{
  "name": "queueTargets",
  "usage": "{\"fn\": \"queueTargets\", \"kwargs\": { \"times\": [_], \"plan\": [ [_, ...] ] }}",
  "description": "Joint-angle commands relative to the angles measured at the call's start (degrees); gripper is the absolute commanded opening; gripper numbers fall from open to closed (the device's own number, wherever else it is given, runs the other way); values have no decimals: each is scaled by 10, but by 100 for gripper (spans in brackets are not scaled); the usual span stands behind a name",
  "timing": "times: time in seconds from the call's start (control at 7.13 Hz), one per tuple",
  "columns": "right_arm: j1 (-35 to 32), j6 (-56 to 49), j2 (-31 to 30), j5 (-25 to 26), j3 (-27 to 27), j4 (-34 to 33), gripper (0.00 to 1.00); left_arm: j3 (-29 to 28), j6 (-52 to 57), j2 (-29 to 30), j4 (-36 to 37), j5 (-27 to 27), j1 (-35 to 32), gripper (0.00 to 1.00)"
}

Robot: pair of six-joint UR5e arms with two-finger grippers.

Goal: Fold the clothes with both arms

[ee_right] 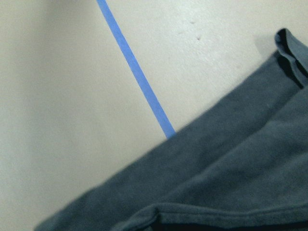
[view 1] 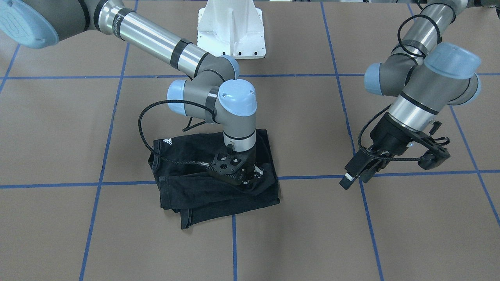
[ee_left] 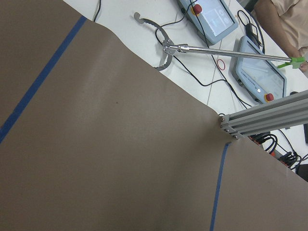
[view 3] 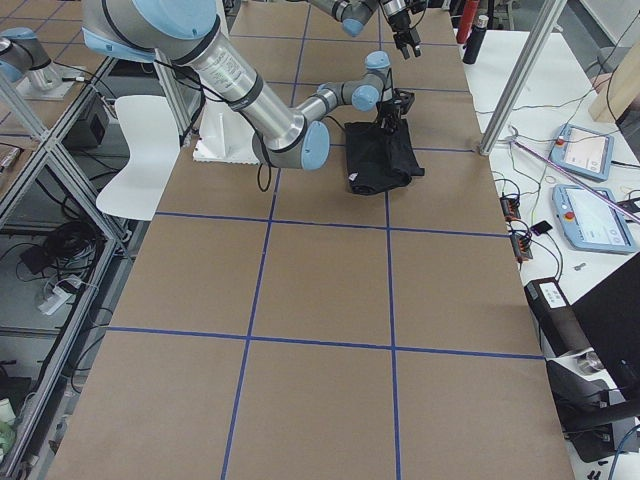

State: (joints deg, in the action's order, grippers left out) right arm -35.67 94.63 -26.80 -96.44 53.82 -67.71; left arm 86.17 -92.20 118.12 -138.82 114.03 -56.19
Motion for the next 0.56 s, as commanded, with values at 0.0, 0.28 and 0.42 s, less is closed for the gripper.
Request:
{"fn": "queueTargets", "kwargs": {
  "times": [0.0, 0.28, 0.42],
  "plan": [
    [-52, 16, 61, 4, -93, 36, 0, 27, 1, -26, 0, 0, -1, 98],
    [-63, 18, 90, 5, -119, 64, 0, 42, 1, -43, 0, 0, -1, 98],
    [-84, 28, 114, -30, -119, 58, 0, 41, 1, -46, 0, -1, -1, 98]
  ]
}}
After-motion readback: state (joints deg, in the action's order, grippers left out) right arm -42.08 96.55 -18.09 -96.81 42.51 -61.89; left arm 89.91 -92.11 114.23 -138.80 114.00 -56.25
